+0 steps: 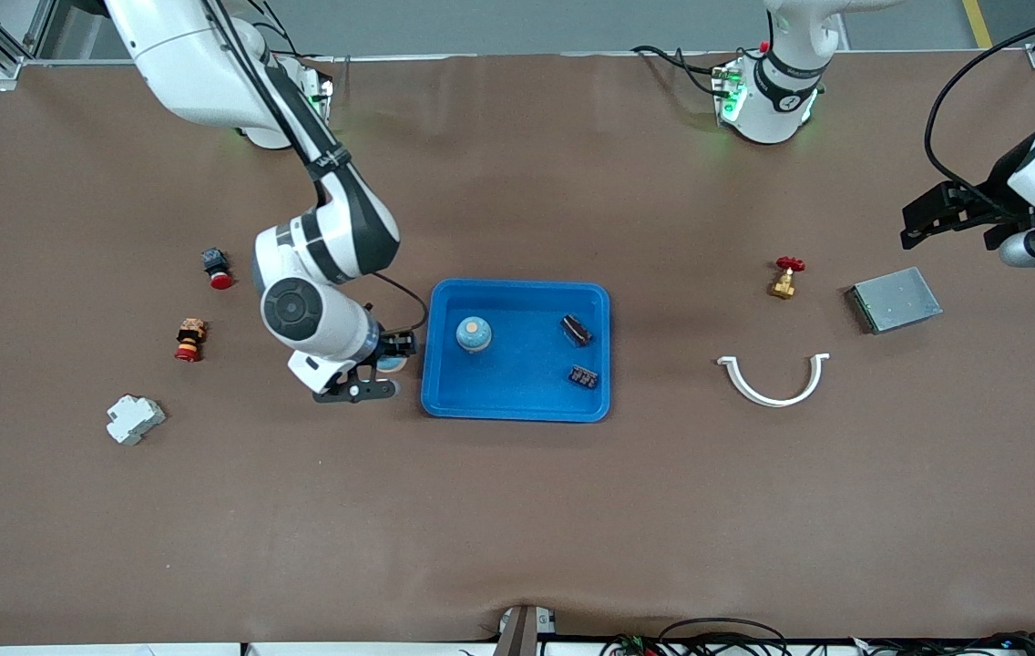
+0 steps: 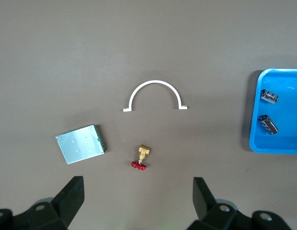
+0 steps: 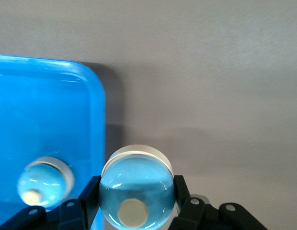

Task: Place electrolytic capacitor and blue bell in tray
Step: 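Lower the bell into the tray beside the first bell with the right gripper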

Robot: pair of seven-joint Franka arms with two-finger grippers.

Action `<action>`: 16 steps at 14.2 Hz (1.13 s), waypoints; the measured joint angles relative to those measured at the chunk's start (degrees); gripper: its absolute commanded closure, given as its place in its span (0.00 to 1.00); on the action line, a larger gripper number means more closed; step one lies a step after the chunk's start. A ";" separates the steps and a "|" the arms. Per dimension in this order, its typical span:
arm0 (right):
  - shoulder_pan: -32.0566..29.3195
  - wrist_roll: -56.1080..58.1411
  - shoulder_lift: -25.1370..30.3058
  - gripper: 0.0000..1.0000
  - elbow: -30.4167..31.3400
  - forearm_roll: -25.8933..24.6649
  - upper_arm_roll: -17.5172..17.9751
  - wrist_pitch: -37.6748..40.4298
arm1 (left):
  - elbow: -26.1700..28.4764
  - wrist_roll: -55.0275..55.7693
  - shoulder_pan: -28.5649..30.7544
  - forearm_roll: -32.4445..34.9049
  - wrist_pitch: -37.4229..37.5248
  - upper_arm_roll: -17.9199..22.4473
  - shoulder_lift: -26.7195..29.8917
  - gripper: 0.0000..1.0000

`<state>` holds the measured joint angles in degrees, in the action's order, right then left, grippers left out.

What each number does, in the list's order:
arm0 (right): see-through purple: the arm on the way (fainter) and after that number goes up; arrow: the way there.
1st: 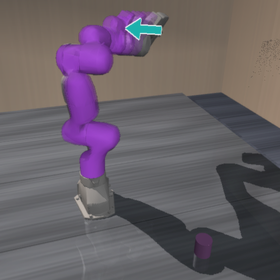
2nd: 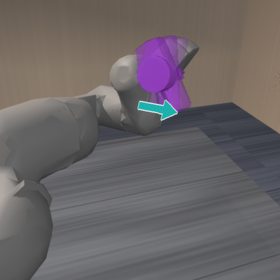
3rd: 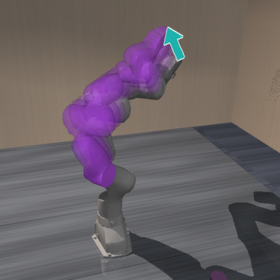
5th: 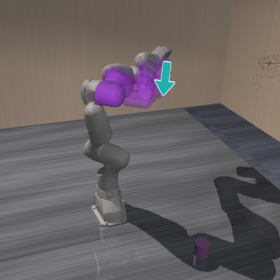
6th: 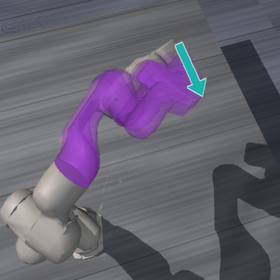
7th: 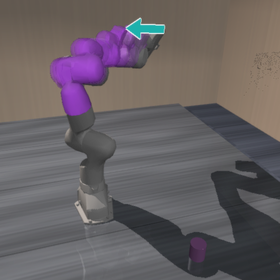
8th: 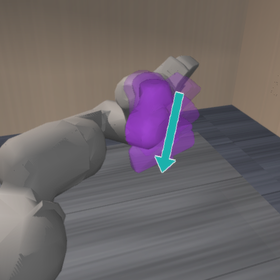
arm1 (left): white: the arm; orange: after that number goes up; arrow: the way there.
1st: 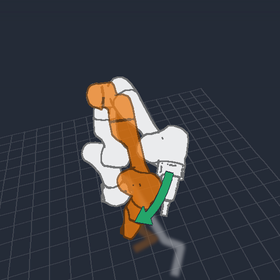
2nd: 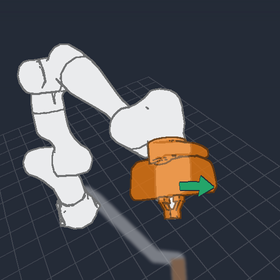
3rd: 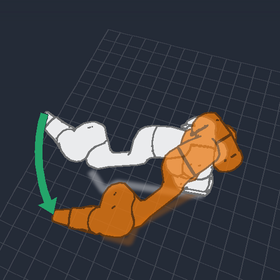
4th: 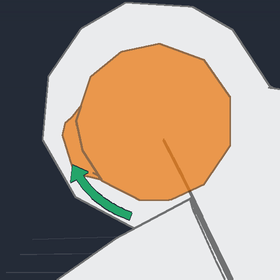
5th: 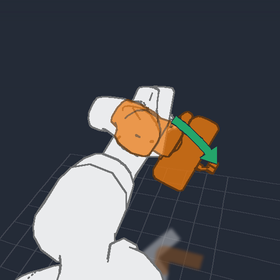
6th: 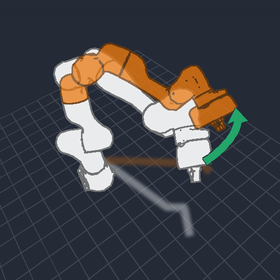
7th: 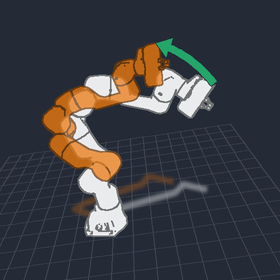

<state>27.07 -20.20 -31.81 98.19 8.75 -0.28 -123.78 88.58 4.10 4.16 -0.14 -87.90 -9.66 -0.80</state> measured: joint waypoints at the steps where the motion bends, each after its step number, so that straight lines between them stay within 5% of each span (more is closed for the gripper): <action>1: 0.96 -2.33 -0.94 0.77 -1.13 0.00 0.00 -0.07 | 0.00 0.00 0.00 0.00 0.03 0.00 0.00 0.00; 16: 8.17 -16.78 -12.06 0.77 -13.22 0.00 0.01 -0.35 | 0.00 0.00 0.00 0.00 0.10 0.00 0.00 0.00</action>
<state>35.24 -36.98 -43.87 84.97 8.75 -0.27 -124.13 88.58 4.10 4.17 -0.14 -87.80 -9.66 -0.80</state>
